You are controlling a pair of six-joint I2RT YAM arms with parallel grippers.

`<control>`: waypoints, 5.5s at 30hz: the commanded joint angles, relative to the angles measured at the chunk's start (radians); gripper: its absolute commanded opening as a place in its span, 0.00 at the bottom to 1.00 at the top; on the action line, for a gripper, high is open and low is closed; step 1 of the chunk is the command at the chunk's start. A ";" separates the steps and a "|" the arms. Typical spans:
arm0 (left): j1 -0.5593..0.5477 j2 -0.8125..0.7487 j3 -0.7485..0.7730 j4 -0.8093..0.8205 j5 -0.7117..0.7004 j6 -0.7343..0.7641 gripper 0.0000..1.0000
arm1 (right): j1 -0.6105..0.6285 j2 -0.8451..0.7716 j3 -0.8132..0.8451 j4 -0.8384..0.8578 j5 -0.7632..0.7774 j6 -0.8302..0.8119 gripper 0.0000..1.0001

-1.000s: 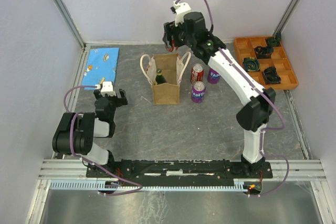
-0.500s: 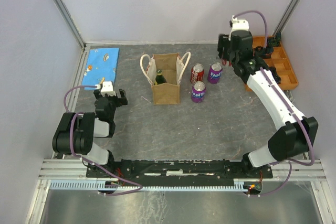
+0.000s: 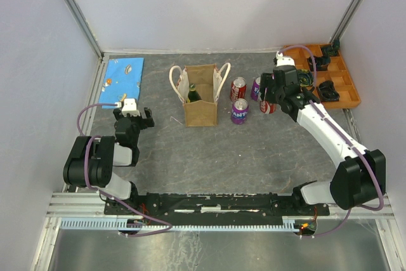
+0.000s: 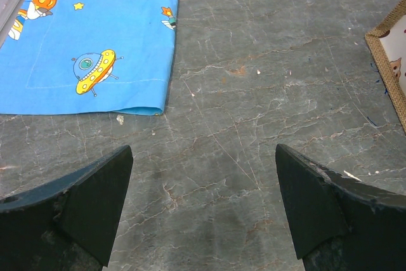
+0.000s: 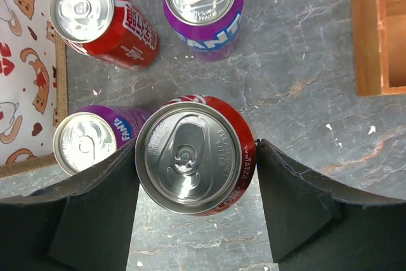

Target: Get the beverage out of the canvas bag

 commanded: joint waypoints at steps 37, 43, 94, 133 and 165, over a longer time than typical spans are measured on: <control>0.000 -0.002 0.021 0.028 -0.002 -0.008 0.99 | -0.042 0.124 0.020 0.205 -0.008 0.051 0.99; 0.001 -0.002 0.022 0.029 -0.002 -0.008 0.99 | -0.032 0.039 0.140 0.186 -0.055 -0.034 0.99; 0.001 -0.002 0.021 0.029 -0.002 -0.008 0.99 | 0.314 0.609 0.702 0.094 -0.522 -0.329 0.70; 0.001 -0.003 0.022 0.028 -0.001 -0.008 0.99 | 0.318 0.592 1.041 0.181 -0.390 -0.359 0.00; 0.001 -0.002 0.022 0.028 -0.001 -0.008 0.99 | 0.248 0.121 0.537 0.342 0.304 -0.540 0.00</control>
